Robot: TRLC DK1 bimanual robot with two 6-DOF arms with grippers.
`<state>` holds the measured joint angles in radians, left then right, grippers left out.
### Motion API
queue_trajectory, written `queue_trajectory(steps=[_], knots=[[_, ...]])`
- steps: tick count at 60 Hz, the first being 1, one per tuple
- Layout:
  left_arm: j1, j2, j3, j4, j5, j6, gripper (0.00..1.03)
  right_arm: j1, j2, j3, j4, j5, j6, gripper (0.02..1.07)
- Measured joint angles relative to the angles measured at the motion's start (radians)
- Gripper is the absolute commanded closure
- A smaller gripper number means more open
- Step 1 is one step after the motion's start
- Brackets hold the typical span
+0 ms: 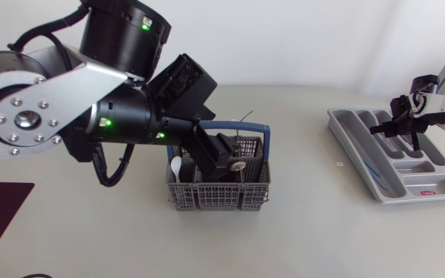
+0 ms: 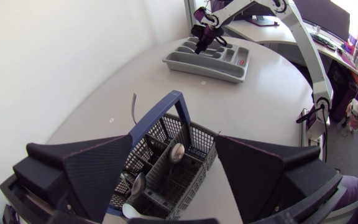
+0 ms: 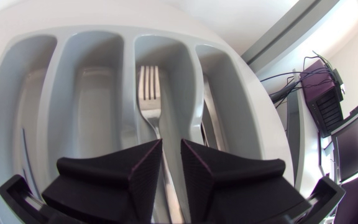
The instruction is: Sort the cutlery from the basket into the organizer compartments.
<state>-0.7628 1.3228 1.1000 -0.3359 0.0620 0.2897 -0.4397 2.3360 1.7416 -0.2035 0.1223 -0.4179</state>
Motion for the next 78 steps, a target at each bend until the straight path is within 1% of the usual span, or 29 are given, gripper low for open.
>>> queue_trajectory(steps=[8, 12, 17, 24, 26, 37, 49, 56, 64, 70, 78], knots=[[-0.005, 0.000, 0.000, -0.005, -0.021, 0.005, 0.11, 0.000, -0.014, -0.014, 0.000, -0.026, 0.009, 0.54], [-0.010, 0.000, 0.000, -0.005, -0.027, 0.011, 0.11, 0.000, -0.054, -0.053, 0.000, -0.040, 0.013, 0.50], [-0.022, 0.000, 0.000, -0.006, -0.060, 0.027, 0.11, 0.000, -0.127, -0.111, 0.001, -0.061, 0.018, 0.46], [-0.055, 0.000, -0.011, -0.005, -0.106, 0.051, 0.11, 0.000, -0.272, -0.216, 0.011, -0.097, 0.018, 0.45], [-0.069, 0.000, -0.017, -0.003, -0.126, 0.059, 0.12, 0.000, -0.317, -0.249, 0.015, -0.106, 0.018, 0.43], [-0.120, 0.000, -0.040, 0.005, -0.204, 0.098, 0.12, 0.008, -0.536, -0.430, 0.023, -0.173, 0.018, 0.43], [-0.131, 0.000, -0.062, 0.024, -0.254, 0.123, 0.12, 0.089, -0.786, -0.661, 0.008, -0.228, 0.018, 0.43], [-0.131, 0.000, -0.082, 0.031, -0.267, 0.134, 0.12, 0.167, -0.953, -0.757, -0.064, -0.254, 0.034, 0.43], [-0.130, 0.000, -0.092, 0.037, -0.273, 0.135, 0.12, 0.287, -1.107, -0.815, -0.152, -0.257, 0.093, 0.43], [-0.130, 0.000, -0.105, 0.047, -0.273, 0.138, 0.12, 0.381, -1.166, -0.826, -0.235, -0.257, 0.162, 0.43], [-0.130, 0.000, -0.129, 0.048, -0.273, 0.138, 0.12, 0.480, -1.192, -0.826, -0.304, -0.253, 0.267, 0.43]])
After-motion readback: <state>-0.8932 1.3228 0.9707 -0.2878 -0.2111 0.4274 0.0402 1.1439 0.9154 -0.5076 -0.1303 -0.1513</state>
